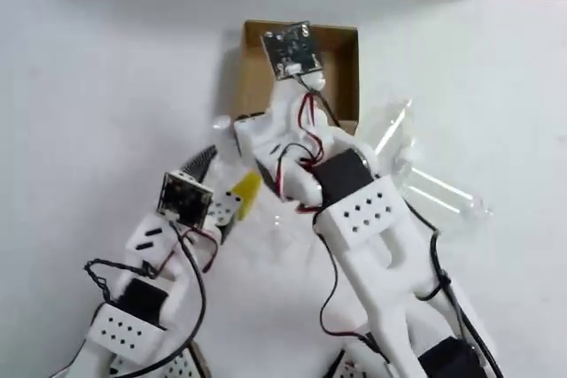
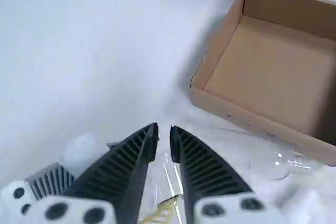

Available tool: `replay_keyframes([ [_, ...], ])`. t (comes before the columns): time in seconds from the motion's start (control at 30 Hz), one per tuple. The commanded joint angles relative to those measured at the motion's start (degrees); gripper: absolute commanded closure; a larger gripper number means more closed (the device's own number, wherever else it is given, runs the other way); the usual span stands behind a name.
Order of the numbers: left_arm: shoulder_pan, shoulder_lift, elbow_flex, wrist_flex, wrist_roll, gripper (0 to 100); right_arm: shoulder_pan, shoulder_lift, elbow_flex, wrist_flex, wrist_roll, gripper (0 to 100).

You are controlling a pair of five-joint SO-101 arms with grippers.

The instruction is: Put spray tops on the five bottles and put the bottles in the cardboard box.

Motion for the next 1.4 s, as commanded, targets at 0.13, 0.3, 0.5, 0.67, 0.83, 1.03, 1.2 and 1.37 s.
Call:
replay_keyframes([
  [0.13, 0.3, -1.2, -0.5, -1.8, -0.7, 98, 2.5, -2.2, -1.8, 2.8, 0.8, 98.4],
  [0.3, 0.3, -1.1, -0.5, -1.8, -0.7, 98, 7.1, -2.4, -2.0, 3.0, 1.1, 98.4],
  [0.5, 0.2, -1.1, -0.3, -1.8, -0.7, 98, 15.0, -4.0, -1.9, 3.1, 13.4, 98.4],
  [0.67, -0.5, -1.1, -0.1, -1.9, -0.7, 98, 22.6, -1.2, -1.8, 2.9, 15.8, 98.4],
  [0.83, -2.7, -1.0, 0.0, -5.5, -0.4, 98, 24.9, 7.0, -2.1, 2.0, 15.7, 89.9],
  [1.03, -3.1, -0.9, 0.0, -6.1, -0.3, 98, 25.4, 13.7, -3.7, -3.8, 15.7, 81.2],
  [1.2, -3.1, -0.9, 0.1, -6.2, -0.3, 98, 26.3, 20.6, -9.1, -5.6, 15.7, 87.2],
  [1.37, -3.1, -0.9, 0.1, -6.2, -0.4, 98, 28.5, 31.1, -17.2, -5.6, 15.7, 87.2],
])
